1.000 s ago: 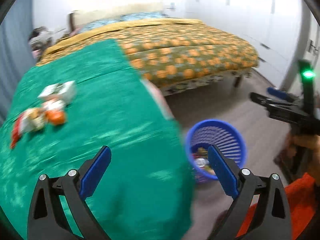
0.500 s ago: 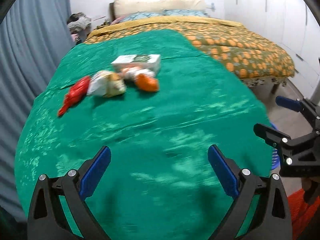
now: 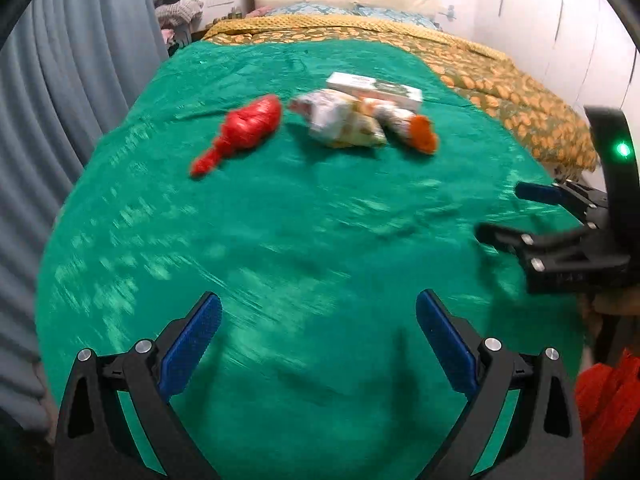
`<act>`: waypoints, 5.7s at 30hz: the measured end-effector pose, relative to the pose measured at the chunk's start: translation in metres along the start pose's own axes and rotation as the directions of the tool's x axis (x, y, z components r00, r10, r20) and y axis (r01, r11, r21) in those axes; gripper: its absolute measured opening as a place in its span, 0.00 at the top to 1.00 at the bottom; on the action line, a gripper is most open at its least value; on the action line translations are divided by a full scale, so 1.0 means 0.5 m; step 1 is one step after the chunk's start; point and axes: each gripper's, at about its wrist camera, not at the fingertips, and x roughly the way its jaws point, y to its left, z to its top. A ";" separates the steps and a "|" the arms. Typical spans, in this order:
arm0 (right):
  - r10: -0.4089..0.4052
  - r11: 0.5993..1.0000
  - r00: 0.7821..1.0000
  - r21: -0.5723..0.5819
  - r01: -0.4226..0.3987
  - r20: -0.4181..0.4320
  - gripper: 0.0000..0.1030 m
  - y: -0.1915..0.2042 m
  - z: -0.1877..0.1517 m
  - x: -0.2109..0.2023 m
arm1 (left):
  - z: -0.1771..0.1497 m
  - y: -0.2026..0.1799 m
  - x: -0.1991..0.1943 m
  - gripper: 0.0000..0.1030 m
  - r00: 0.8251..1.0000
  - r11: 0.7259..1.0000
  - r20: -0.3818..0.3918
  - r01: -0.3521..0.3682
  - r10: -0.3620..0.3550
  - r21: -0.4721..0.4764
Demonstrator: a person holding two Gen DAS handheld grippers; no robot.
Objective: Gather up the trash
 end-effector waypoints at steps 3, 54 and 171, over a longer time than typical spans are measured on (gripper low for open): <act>-0.001 1.000 1.000 0.008 0.001 0.010 0.06 0.002 -0.008 0.006 | 0.043 0.039 0.027 0.06 0.999 0.997 0.025 -0.026 0.024 0.077; 0.029 0.999 1.000 0.021 -0.029 0.000 0.05 -0.008 -0.007 0.006 | -0.013 0.069 0.072 0.05 0.999 0.999 -0.039 -0.020 0.019 -0.038; -0.065 0.751 0.998 0.659 0.054 -0.008 0.45 -0.799 -0.441 -0.188 | 0.065 -0.973 0.303 0.55 0.888 0.860 -0.256 0.443 -0.383 0.251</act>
